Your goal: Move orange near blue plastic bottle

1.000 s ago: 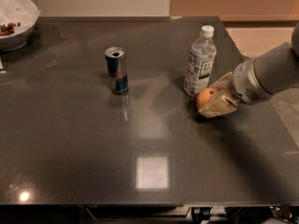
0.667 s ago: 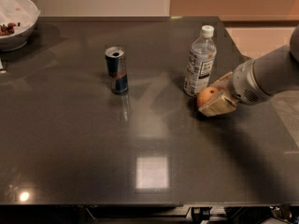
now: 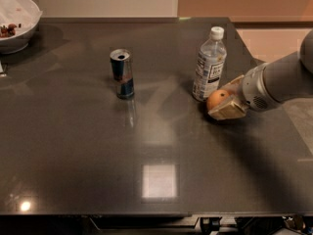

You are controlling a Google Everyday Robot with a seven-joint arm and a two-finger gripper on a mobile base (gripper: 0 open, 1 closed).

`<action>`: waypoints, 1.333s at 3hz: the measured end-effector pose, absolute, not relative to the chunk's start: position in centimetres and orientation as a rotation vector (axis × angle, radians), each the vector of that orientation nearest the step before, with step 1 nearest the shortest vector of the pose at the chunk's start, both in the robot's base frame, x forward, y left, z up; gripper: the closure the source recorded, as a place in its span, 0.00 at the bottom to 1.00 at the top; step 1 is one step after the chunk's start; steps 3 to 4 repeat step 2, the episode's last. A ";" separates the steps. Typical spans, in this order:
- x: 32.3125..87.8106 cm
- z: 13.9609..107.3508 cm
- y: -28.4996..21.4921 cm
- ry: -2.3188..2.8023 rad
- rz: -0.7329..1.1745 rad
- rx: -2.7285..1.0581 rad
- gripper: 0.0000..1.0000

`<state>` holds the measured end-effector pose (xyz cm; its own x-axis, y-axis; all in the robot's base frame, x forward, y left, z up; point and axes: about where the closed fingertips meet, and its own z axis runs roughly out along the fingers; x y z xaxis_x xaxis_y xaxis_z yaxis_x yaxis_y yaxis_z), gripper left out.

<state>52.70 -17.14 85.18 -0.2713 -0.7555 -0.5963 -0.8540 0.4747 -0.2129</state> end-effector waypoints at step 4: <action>52.7 85.2 -17.0 2.077 0.197 -1.331 0.00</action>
Offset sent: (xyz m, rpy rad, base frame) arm -0.0003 0.0013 0.0004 -0.0006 -0.0001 0.0023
